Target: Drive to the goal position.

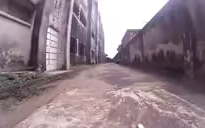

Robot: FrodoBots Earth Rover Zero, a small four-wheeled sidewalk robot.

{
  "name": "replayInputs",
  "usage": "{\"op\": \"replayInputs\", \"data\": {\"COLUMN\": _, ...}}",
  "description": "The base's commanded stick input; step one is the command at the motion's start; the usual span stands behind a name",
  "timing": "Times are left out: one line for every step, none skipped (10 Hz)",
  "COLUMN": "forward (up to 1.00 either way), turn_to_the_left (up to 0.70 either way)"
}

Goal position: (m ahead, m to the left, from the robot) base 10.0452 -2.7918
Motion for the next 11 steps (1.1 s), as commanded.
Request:
{"op": "replayInputs", "data": {"forward": 0.50, "turn_to_the_left": 0.00}}
{"op": "replayInputs", "data": {"forward": 0.50, "turn_to_the_left": 0.00}}
{"op": "replayInputs", "data": {"forward": 0.50, "turn_to_the_left": 0.00}}
{"op": "replayInputs", "data": {"forward": 0.50, "turn_to_the_left": 0.00}}
{"op": "replayInputs", "data": {"forward": 0.50, "turn_to_the_left": 0.00}}
{"op": "replayInputs", "data": {"forward": 0.50, "turn_to_the_left": 0.00}}
{"op": "replayInputs", "data": {"forward": 0.50, "turn_to_the_left": 0.00}}
{"op": "replayInputs", "data": {"forward": 0.50, "turn_to_the_left": 0.00}}
{"op": "replayInputs", "data": {"forward": 0.50, "turn_to_the_left": 0.00}}
{"op": "replayInputs", "data": {"forward": 0.50, "turn_to_the_left": 0.00}}
{"op": "replayInputs", "data": {"forward": 0.50, "turn_to_the_left": 0.00}}
